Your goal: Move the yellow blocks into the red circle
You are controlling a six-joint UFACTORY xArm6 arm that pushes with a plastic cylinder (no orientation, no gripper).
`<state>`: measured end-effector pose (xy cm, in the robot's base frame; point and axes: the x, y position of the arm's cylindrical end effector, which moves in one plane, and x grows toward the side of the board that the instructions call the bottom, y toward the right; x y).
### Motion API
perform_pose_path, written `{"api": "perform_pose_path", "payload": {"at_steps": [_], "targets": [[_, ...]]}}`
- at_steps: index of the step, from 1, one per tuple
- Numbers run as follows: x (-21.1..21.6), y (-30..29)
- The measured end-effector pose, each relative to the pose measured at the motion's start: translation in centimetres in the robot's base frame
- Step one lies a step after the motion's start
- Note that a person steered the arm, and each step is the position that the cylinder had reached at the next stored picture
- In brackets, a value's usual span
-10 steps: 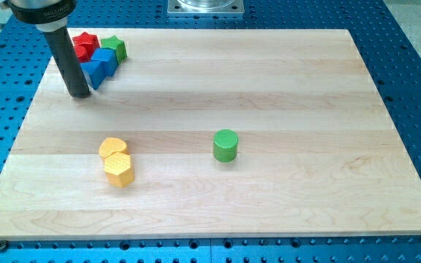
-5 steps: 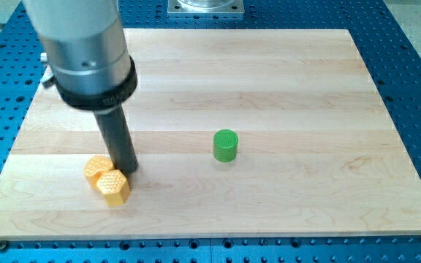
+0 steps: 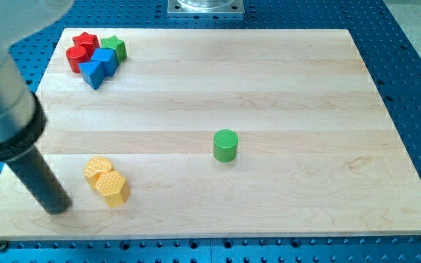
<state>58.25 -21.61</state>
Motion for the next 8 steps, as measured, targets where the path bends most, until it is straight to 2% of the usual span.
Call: {"api": "perform_pose_path", "payload": {"at_steps": [1, 2, 3, 4, 5, 7, 8], "targets": [[2.0, -0.5], [3.5, 5.3], [3.3, 12.4], [2.1, 11.4], [0.7, 7.3], [-4.6, 2.8], [-5.3, 0.8]]}}
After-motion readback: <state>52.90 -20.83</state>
